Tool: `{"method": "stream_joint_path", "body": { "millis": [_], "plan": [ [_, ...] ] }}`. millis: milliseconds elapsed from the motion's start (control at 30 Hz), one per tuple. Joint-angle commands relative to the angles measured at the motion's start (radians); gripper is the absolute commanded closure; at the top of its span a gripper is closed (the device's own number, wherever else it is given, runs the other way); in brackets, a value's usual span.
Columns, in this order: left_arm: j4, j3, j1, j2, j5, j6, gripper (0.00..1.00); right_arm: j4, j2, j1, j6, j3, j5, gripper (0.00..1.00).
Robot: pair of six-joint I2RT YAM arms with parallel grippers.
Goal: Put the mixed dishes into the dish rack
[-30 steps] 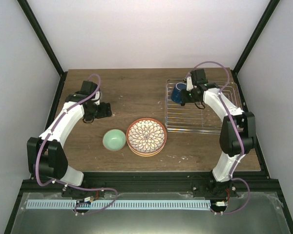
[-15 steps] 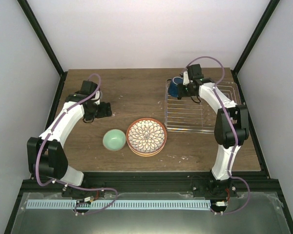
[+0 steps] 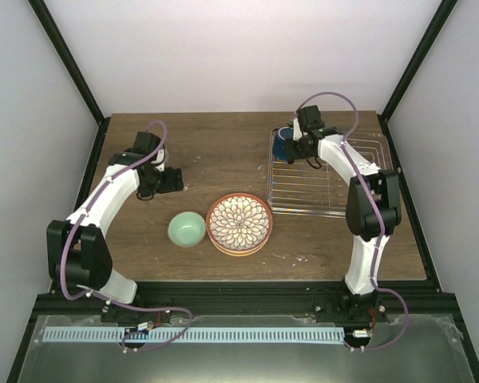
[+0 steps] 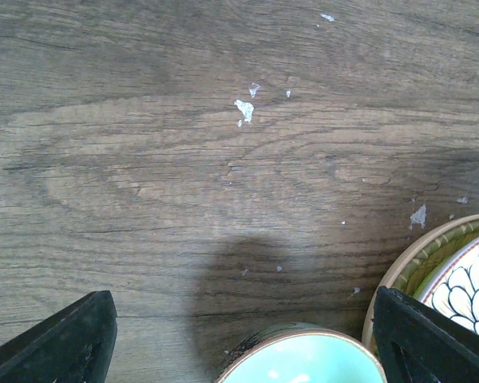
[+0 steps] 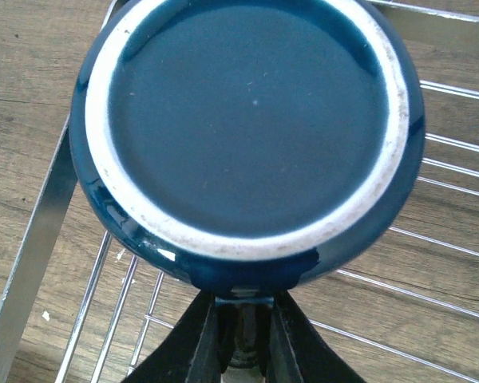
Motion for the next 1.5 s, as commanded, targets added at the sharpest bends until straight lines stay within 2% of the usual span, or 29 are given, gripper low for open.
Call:
{"method": "stream_joint_path", "body": {
  "millis": [0, 333, 500, 800, 1333, 1400, 1467],
  "plan": [
    [0.008, 0.028, -0.001, 0.006, 0.010, 0.010, 0.11, 0.020, -0.029, 0.019, -0.024, 0.044, 0.045, 0.98],
    [0.008, 0.024, 0.000, 0.007, 0.013, 0.013, 0.11, -0.002, -0.086, 0.015, -0.019, 0.036, 0.102, 0.99],
    [0.005, 0.024, -0.001, 0.010, 0.014, 0.016, 0.11, 0.016, -0.118, 0.002, -0.018, 0.001, 0.075, 0.98],
    [0.003, 0.019, -0.001, 0.011, 0.014, 0.021, 0.11, 0.020, -0.058, 0.003, -0.010, -0.017, 0.003, 0.98],
    [0.009, 0.019, 0.001, 0.016, 0.010, 0.019, 0.11, 0.101, 0.003, 0.005, -0.015, -0.024, 0.013, 0.98],
    [0.011, 0.017, 0.002, 0.018, 0.012, 0.019, 0.11, 0.108, 0.003, 0.004, -0.014, -0.025, 0.009, 0.96],
    [0.010, 0.017, 0.001, 0.020, 0.011, 0.021, 0.10, 0.104, 0.003, 0.003, -0.017, -0.023, 0.008, 0.89]
  ]
}}
